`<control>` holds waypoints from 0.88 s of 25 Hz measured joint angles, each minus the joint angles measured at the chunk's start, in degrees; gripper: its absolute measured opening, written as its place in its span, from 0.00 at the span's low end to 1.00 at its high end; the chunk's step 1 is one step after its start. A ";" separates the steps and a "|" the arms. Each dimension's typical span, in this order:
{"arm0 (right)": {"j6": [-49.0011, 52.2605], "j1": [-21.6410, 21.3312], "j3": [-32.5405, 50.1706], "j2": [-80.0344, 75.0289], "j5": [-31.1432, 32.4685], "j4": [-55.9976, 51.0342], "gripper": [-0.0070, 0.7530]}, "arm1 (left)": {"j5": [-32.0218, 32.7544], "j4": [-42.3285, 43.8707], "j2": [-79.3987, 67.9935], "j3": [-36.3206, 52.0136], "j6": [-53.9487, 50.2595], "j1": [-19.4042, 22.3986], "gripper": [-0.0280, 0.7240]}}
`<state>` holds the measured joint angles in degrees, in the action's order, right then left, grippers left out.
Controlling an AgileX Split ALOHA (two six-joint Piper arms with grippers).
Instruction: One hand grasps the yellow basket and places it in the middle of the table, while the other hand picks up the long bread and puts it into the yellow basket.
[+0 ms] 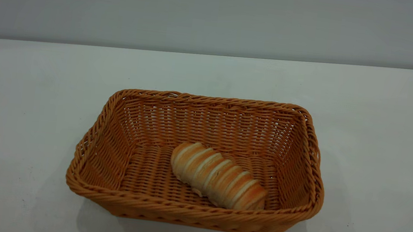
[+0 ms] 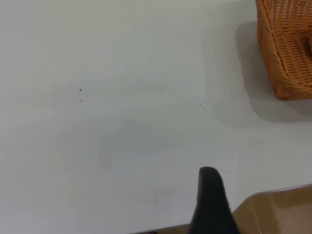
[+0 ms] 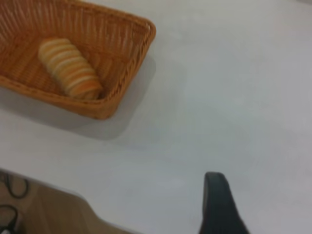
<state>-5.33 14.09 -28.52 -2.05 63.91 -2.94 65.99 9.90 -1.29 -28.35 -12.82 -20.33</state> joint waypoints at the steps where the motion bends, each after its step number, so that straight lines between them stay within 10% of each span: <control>1: 0.00 0.00 0.23 0.00 0.05 0.47 0.66 | -0.02 0.00 0.00 0.00 0.00 0.00 0.78; 22: 5.33 0.00 1.51 0.00 0.79 4.40 0.65 | -0.07 0.00 0.00 0.00 -0.05 0.00 0.78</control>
<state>0.00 14.09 -27.02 -2.05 64.70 1.46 65.92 9.90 -1.29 -28.35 -12.88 -20.33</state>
